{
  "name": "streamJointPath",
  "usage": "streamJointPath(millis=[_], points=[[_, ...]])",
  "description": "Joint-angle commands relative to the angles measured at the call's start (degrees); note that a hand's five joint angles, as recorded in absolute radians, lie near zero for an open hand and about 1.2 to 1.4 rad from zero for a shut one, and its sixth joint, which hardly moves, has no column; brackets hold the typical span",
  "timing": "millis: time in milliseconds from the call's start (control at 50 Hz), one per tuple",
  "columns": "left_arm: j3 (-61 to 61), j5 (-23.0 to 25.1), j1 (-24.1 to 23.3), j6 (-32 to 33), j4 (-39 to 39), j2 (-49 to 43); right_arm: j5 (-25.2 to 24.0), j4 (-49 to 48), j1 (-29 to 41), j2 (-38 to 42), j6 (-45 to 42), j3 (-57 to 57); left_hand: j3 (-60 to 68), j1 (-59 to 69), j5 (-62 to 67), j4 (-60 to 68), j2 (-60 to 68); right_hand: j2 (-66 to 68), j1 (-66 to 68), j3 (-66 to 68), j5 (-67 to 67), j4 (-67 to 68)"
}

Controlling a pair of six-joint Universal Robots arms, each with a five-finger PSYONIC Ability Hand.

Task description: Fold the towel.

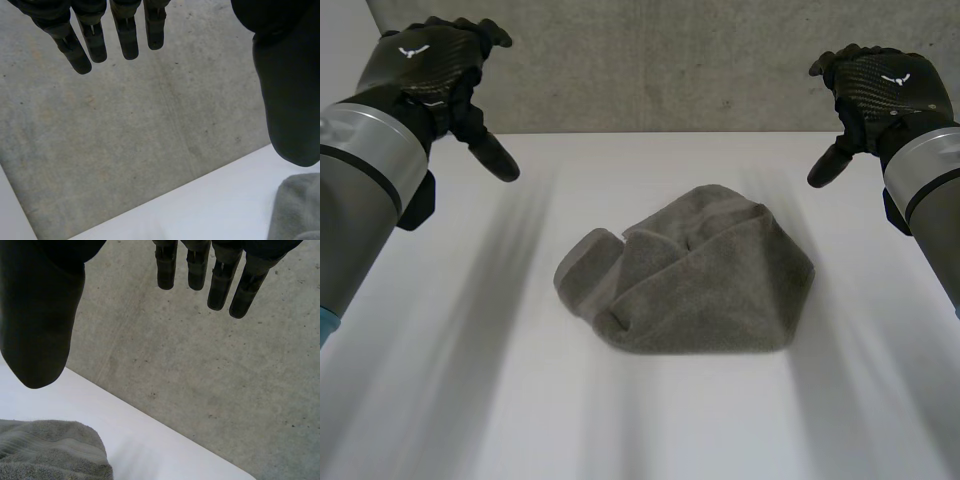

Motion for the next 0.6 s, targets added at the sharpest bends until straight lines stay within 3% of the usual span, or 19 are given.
streamJointPath(millis=[20, 200, 300, 340, 400, 560, 600], points=[[-0.27, 0.29, -0.83, -0.13, 0.04, -0.87, -0.28, 0.02, 0.08, 0.01, -0.08, 0.12, -3.95, -4.56, -12.45, -4.73, -4.44, -4.26, -3.46, -4.17, -3.21, -4.62], [-0.89, 0.73, -0.83, -0.30, 0.30, -1.66, -1.86, 0.28, 0.43, 0.10, -0.43, 0.38, -3.95, -4.56, -12.45, -4.73, -4.44, -4.26, -3.46, -4.17, -3.21, -4.62], [-3.00, 1.43, -2.41, -0.48, 0.74, -6.04, -7.49, 1.34, -0.01, 1.33, -0.70, 0.73, -3.95, -4.56, -12.45, -4.73, -4.44, -4.26, -3.46, -4.17, -3.21, -4.62], [-2.82, 1.61, -3.37, -0.48, 1.26, -8.31, -13.09, 1.34, -0.62, 5.96, -1.05, -0.58, -3.95, -4.56, -12.45, -4.73, -4.44, -4.26, -3.46, -4.17, -3.21, -4.62], [-1.95, 2.14, -5.31, -0.13, 3.19, -14.20, -17.40, 1.51, -0.89, 11.67, -1.48, -3.56, -3.62, -4.22, -12.11, -4.39, -4.11, -4.26, -3.46, -4.17, -3.21, -4.62], [2.79, 2.40, -9.00, 0.05, 5.57, -28.44, -18.21, 3.54, 0.34, 23.48, -5.44, -10.69, -2.61, -3.21, -11.10, -3.39, -3.10, -4.26, -3.46, -4.17, -3.21, -4.62], [3.77, 2.40, -9.62, 0.05, 5.48, -30.57, -17.34, 3.97, 1.83, 30.30, -8.76, -14.72, -2.44, -3.04, -10.93, -3.22, -2.93, -4.26, -3.46, -4.17, -3.21, -4.62]])
